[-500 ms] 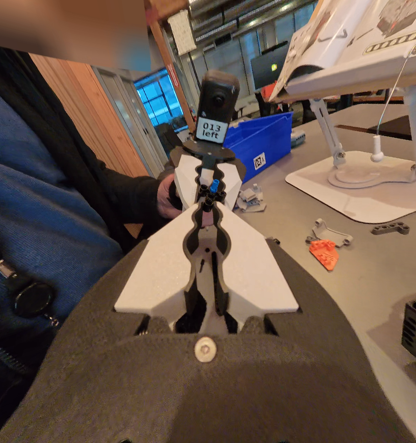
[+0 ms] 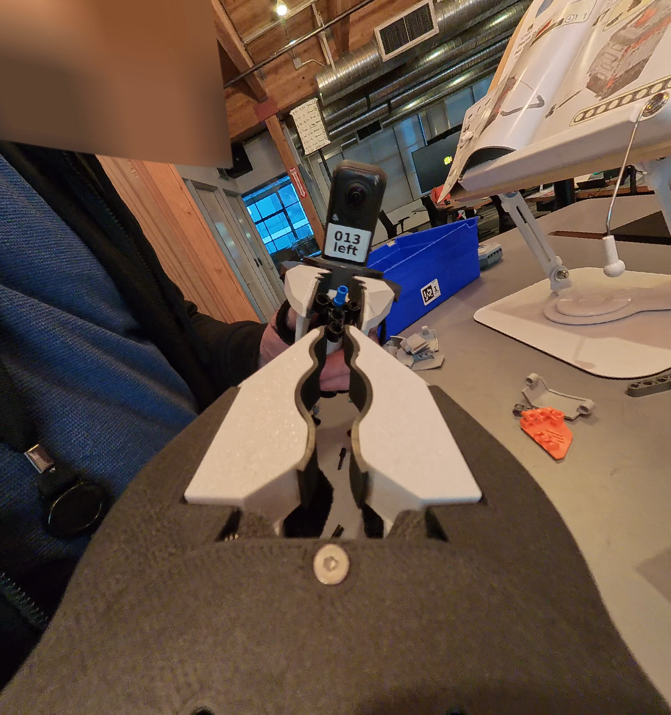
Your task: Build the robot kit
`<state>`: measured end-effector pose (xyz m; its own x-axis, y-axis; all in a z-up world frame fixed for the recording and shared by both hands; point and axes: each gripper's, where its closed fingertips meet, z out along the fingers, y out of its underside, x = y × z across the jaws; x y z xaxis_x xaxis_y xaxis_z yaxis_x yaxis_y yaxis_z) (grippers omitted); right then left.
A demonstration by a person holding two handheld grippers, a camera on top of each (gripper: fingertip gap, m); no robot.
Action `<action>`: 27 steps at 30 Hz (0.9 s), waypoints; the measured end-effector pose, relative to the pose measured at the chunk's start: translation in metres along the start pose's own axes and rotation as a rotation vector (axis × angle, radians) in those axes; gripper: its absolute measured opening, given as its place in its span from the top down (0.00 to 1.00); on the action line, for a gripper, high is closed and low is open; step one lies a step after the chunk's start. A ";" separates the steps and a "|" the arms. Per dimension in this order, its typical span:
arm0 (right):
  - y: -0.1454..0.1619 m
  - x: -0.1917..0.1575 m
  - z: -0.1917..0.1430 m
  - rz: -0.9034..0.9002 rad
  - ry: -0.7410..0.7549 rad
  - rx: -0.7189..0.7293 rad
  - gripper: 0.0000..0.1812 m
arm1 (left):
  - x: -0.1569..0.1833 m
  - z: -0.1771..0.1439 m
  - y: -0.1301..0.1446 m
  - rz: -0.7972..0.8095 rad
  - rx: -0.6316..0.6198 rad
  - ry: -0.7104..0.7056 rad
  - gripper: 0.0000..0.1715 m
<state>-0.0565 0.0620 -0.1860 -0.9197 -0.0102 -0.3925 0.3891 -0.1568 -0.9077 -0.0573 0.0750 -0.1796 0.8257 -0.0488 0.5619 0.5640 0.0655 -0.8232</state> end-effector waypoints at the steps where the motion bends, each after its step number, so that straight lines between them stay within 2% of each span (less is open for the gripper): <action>1: 0.000 0.001 0.000 0.000 0.004 -0.004 0.97 | 0.000 0.000 0.000 0.013 -0.006 -0.013 0.87; 5: 0.002 0.008 -0.005 0.002 0.065 -0.041 0.93 | -0.004 -0.001 -0.001 0.146 -0.072 -0.113 0.88; 7: 0.001 0.012 -0.009 -0.024 0.121 -0.078 0.93 | -0.010 -0.003 0.001 0.259 -0.155 -0.205 0.87; 11: -0.012 0.009 -0.013 0.021 0.141 -0.101 0.92 | -0.020 -0.006 0.006 0.494 -0.352 -0.352 0.87; 16: -0.008 0.011 -0.004 0.092 0.163 -0.163 0.94 | -0.022 0.001 0.013 0.697 -0.506 -0.424 0.87; 18: -0.005 0.015 -0.004 0.107 0.189 -0.183 0.97 | -0.022 0.005 0.014 0.726 -0.519 -0.435 0.87; 27: -0.008 0.014 -0.010 0.135 0.211 -0.171 0.99 | -0.024 0.008 0.010 0.770 -0.485 -0.451 0.87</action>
<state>-0.0715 0.0725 -0.1859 -0.8349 0.1888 -0.5170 0.5265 0.0004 -0.8502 -0.0716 0.0847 -0.2008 0.9448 0.2234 -0.2396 -0.1013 -0.4964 -0.8622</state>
